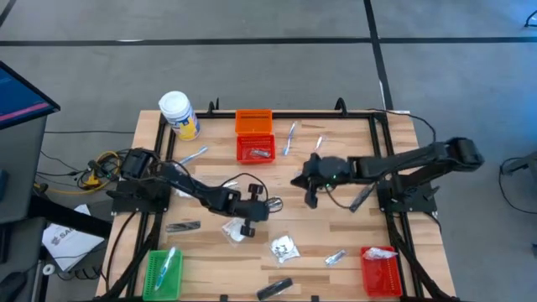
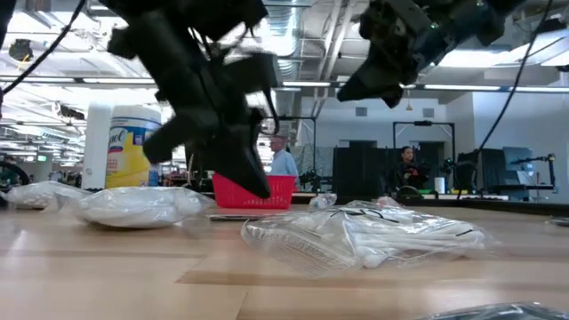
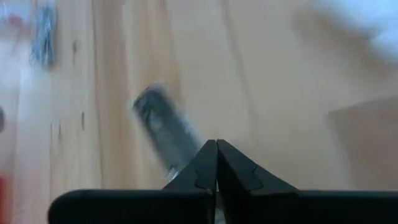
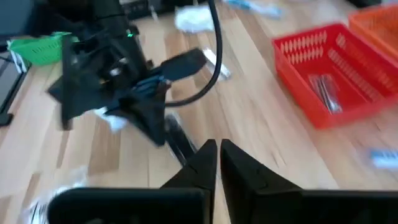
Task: Pick & Place Travel size toiletries
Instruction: Put the comb into the orange basket
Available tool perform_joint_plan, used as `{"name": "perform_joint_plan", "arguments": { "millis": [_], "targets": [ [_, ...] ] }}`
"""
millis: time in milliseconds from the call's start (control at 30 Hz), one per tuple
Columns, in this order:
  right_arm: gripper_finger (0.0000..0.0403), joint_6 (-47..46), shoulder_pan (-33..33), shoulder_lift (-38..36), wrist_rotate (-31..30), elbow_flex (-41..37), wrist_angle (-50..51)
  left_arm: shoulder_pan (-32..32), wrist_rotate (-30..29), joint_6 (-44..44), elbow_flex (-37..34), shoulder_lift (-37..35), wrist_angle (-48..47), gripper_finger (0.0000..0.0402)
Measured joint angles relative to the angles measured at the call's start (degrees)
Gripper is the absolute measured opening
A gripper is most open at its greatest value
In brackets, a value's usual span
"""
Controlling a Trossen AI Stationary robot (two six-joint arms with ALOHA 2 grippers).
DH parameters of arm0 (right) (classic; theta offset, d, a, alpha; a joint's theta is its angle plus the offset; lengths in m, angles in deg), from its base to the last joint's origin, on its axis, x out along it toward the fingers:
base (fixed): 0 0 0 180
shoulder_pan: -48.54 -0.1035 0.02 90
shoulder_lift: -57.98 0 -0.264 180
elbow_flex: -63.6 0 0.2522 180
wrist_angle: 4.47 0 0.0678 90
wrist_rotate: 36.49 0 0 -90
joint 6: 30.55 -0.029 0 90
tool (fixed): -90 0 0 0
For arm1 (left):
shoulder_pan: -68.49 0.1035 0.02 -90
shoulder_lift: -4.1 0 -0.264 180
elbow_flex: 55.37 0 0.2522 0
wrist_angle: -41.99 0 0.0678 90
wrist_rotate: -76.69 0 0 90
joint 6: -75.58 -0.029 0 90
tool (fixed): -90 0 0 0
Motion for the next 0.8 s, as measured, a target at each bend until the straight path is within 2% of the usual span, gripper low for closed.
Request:
{"name": "perform_joint_plan", "arguments": {
  "millis": [200, 567, 633, 733, 800],
  "targets": [
    [0.0003, 2.1, -4.5, 6.7, -6.7, -0.1, -4.1, -3.4, 0.3, 2.4, 0.0, -2.4, 0.1, 0.0],
    [0.0001, -0.9, -8.7, 21.9, -11.2, -0.7, -18.0, -3.1, -0.2, 10.2, -1.6, -3.3, 0.5, 0.0],
    [0.0001, -0.9, -9.1, 23.7, -11.1, -0.9, -20.3, -2.3, 2.1, 11.5, -3.4, -3.3, 0.4, 0.0],
    [0.0001, -1.3, -8.0, 24.1, -9.9, -0.8, -20.9, -0.1, 9.8, 12.5, -6.3, -3.4, 0.7, 0.0],
    [0.0001, -1.3, -7.0, 24.0, -8.4, -0.9, -20.8, 1.0, 12.6, 13.8, -8.1, -3.4, 1.1, 0.0]
  ]
}}
